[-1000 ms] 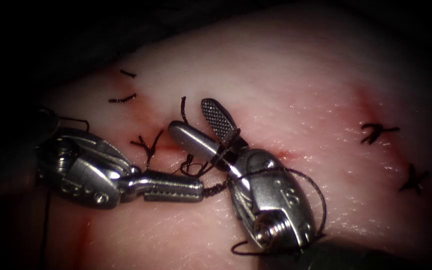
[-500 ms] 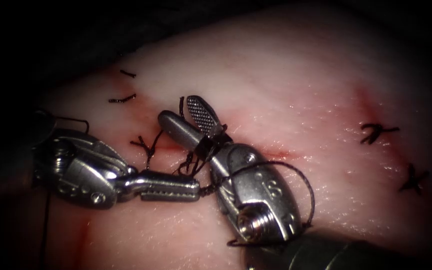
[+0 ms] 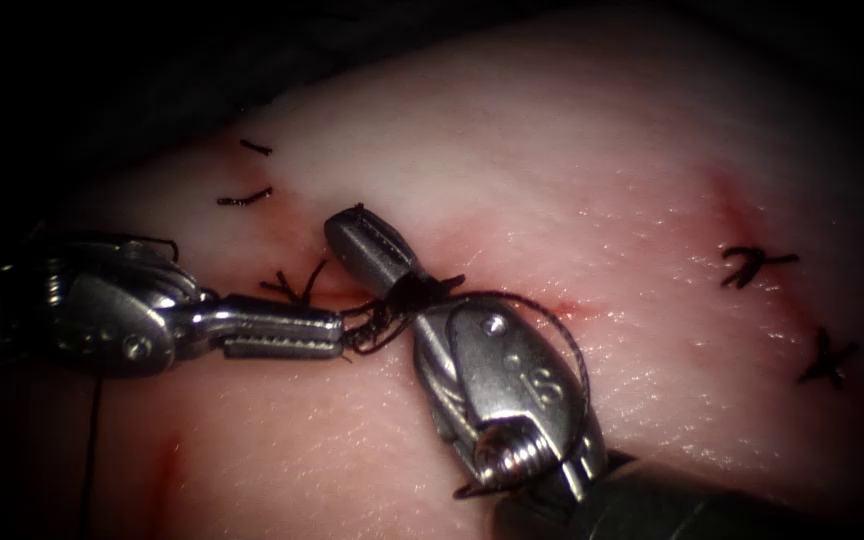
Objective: Wound Closure
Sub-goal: Pull the left tool up and the right tool down to tension the knot.
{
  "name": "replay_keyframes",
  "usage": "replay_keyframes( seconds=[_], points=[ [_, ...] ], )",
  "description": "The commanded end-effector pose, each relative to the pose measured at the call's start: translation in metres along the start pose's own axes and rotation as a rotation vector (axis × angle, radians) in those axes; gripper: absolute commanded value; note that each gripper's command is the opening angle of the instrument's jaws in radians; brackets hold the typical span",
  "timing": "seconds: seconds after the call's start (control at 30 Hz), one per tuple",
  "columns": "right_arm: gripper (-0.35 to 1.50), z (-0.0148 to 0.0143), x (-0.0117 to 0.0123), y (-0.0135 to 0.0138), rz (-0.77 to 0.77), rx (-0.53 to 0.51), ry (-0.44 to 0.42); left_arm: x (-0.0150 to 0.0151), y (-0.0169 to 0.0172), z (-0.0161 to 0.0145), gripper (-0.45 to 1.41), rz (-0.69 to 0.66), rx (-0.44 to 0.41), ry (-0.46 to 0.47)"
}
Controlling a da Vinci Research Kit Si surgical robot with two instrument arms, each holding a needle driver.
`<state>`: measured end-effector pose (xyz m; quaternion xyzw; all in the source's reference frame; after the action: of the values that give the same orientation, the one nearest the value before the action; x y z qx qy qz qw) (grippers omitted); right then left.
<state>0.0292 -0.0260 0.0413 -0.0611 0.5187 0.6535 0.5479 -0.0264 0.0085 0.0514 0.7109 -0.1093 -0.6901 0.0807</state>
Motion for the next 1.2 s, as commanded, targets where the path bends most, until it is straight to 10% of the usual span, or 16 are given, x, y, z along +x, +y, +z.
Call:
replay_keyframes(
  seconds=[0.03, 0.4, 1.2],
  points=[
    [-0.35, 0.0008, 0.0, -0.0006, -0.001, 0.003, 0.004, -0.0006, -0.0021, -0.0001, -0.45, -0.008, 0.018, -0.006],
    [-0.35, -0.0014, -0.0017, -0.0009, -0.031, 0.021, 0.004, -0.0072, -0.0107, 0.0008, -0.45, -0.078, 0.038, -0.161],
    [-0.35, -0.0045, -0.0032, -0.0008, -0.079, -0.011, -0.048, -0.0253, -0.014, 0.0034, -0.45, -0.09, 0.069, -0.26]
  ],
)
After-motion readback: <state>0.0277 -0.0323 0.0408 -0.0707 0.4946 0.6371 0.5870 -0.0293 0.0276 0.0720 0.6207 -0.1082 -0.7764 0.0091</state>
